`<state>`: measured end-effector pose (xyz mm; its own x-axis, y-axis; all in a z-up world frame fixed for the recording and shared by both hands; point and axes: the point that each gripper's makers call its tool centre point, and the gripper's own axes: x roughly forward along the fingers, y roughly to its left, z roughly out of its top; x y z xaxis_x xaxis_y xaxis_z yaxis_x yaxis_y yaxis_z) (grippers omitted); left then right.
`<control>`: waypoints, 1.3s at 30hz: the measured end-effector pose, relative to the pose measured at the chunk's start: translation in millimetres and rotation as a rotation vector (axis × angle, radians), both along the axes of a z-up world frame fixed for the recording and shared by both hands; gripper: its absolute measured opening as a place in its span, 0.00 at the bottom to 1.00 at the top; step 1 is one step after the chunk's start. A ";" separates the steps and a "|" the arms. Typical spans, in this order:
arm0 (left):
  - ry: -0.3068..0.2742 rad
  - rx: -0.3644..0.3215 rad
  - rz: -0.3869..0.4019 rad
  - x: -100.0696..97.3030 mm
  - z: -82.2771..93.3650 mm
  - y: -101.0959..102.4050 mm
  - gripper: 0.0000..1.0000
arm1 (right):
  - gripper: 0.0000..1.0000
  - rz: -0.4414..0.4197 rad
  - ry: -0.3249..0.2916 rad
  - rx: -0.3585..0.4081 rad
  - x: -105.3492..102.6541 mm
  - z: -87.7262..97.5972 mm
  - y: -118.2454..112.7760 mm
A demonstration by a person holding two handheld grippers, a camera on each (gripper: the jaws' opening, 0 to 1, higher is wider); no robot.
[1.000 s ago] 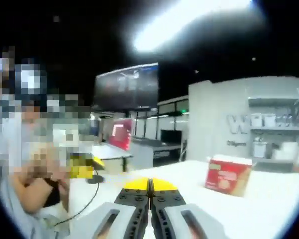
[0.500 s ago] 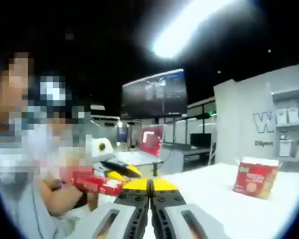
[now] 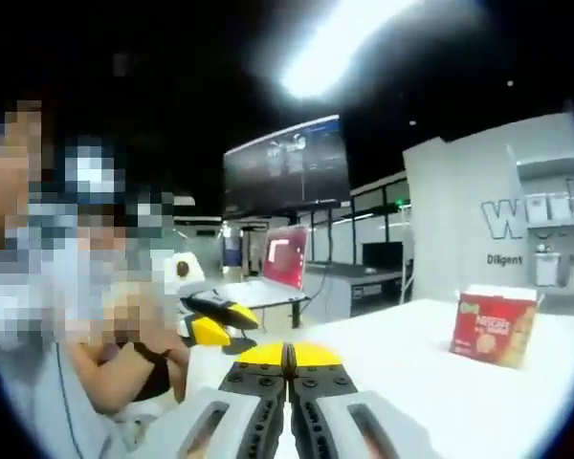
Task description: Tear open the coffee pouch, take out the coffee, and pour the coffee from the pouch into the cup
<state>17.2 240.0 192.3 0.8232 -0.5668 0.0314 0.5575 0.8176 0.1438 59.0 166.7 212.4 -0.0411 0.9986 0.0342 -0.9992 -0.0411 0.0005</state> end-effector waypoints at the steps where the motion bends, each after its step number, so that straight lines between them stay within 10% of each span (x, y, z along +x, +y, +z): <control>1: 0.002 0.001 -0.002 0.6 -0.7 -1.3 0.25 | 0.00 0.013 0.007 0.008 -2.0 0.9 0.3; 33: 0.040 -0.049 -0.287 -9.3 -11.9 -67.3 0.28 | 0.01 0.303 -0.016 0.046 -69.2 11.9 11.0; 39: 0.095 -0.100 -0.424 -28.9 -11.8 -84.0 0.10 | 0.01 0.336 -0.014 0.069 -75.7 16.6 7.4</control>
